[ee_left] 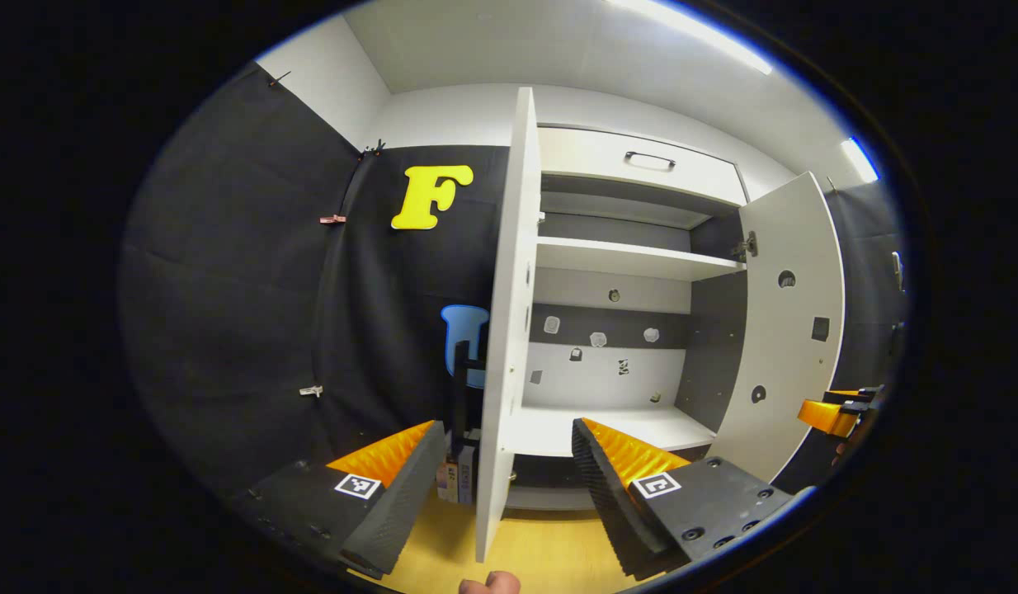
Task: Open the right door of the double-door shoe cabinet with the right hand, and open the left door with the left hand.
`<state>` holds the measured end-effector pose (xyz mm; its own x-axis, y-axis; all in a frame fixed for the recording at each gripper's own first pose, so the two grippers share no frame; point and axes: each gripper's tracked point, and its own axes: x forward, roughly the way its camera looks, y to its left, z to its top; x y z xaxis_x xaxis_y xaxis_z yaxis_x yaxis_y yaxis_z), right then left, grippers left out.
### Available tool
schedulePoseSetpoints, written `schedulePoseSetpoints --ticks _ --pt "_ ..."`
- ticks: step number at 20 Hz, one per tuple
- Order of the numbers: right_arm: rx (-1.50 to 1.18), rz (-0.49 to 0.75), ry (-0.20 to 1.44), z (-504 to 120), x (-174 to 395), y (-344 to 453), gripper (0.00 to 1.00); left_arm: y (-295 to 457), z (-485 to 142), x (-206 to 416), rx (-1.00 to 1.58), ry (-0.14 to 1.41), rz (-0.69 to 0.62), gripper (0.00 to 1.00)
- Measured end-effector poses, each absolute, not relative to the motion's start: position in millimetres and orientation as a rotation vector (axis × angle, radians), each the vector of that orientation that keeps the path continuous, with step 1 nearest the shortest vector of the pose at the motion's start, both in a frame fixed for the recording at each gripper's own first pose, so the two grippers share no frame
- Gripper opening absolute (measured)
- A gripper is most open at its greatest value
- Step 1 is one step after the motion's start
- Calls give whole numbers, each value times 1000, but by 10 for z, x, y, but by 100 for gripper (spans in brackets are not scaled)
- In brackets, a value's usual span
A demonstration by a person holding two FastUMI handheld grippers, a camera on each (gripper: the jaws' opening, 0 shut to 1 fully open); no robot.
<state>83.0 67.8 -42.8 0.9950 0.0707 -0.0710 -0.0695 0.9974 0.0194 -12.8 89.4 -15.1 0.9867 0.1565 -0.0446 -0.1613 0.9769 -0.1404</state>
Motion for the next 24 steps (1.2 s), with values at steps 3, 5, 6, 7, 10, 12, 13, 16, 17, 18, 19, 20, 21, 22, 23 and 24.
schedulePoseSetpoints --ticks 3,5,6,7,10,12,13,16,17,18,19,20,21,22,23,24 --pt "29 75 43 -300 837 616 96 587 -110 -81 -133 25 124 95" --pt "27 76 22 -235 816 576 96 404 -88 -57 -119 18 98 97" --pt "25 77 16 -214 802 559 96 331 -82 -51 -109 18 87 97" --pt "23 78 10 -203 785 550 96 269 -85 -40 -97 16 80 97" --pt "23 83 17 -232 743 530 96 69 -72 -48 -59 14 58 95" --pt "25 87 23 -254 727 524 96 -54 -78 -49 -39 15 41 95" --pt "25 91 26 -258 722 526 96 -106 -79 -52 -31 15 31 95" --pt "25 99 31 -275 688 534 96 -198 -68 -58 -17 17 16 93" --pt "27 100 29 -267 680 539 96 -207 -61 -62 -15 17 16 95" --pt "29 99 27 -257 669 534 96 -213 -45 -63 -14 15 16 95" --pt "34 100 22 -242 661 534 96 -217 -36 -68 -14 13 15 95" --pt "36 97 18 -236 649 526 96 -223 -26 -76 -14 12 15 95" --pt "35 95 17 -235 645 512 96 -228 -20 -81 -12 11 13 95" --pt "35 93 18 -244 631 505 96 -232 -22 -84 -10 11 13 95" --pt "36 92 21 -251 626 500 96 -231 -33 -84 -11 15 13 95" --pt "38 90 23 -261 613 495 96 -240 -41 -83 -12 19 11 94"
